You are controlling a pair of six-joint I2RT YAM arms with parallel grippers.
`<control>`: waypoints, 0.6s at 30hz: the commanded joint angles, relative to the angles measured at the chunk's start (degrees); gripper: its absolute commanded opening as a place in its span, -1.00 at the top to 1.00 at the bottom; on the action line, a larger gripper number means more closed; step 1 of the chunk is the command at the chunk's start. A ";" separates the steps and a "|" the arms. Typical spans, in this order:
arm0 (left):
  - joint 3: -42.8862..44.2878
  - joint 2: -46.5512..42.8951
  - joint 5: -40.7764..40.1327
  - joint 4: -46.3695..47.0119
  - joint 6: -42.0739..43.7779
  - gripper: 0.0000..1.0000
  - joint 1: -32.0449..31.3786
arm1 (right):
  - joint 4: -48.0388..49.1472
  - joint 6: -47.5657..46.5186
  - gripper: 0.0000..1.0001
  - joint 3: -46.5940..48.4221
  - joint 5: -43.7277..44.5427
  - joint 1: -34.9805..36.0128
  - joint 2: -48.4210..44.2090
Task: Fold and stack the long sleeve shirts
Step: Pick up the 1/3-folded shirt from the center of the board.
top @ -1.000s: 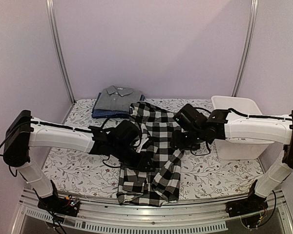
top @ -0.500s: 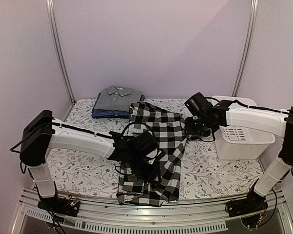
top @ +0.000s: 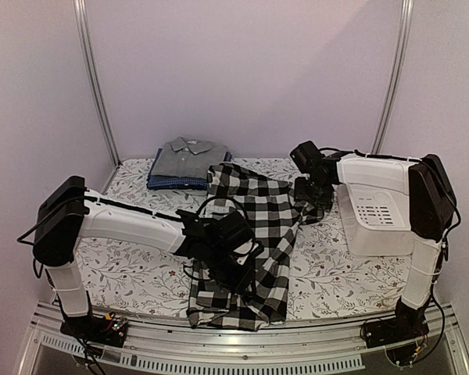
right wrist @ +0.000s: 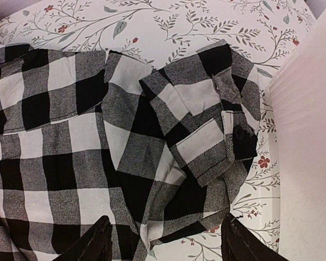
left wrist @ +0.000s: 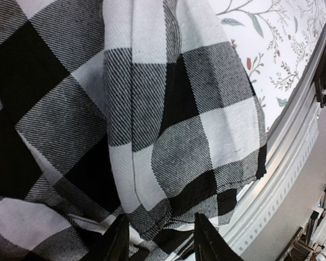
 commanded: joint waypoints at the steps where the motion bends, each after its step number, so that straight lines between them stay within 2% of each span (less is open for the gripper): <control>1: 0.66 1.94 2.59 1.52 0.99 0.21 -0.65 | 0.87 -2.06 -0.36 2.02 1.99 -2.09 2.77; 4: 1.00 2.54 3.04 1.78 1.07 0.39 -0.62 | 0.90 -2.98 -0.38 3.05 2.14 -2.59 5.02; 7: 1.03 2.13 2.51 1.80 1.11 0.78 -0.65 | 0.90 -3.49 -0.38 4.24 2.61 -2.79 6.96; 9: 1.04 1.79 2.33 1.75 1.19 0.91 -0.63 | 0.90 -3.95 -0.38 5.18 3.13 -3.10 8.62; 13: 0.96 1.24 2.13 1.63 0.89 1.00 -0.66 | 0.90 -4.47 -0.33 6.23 4.91 -4.19 11.65; 18: 0.70 0.66 1.94 1.37 0.81 1.00 -0.66 | 1.67 -4.42 -0.26 6.75 6.20 -6.00 12.95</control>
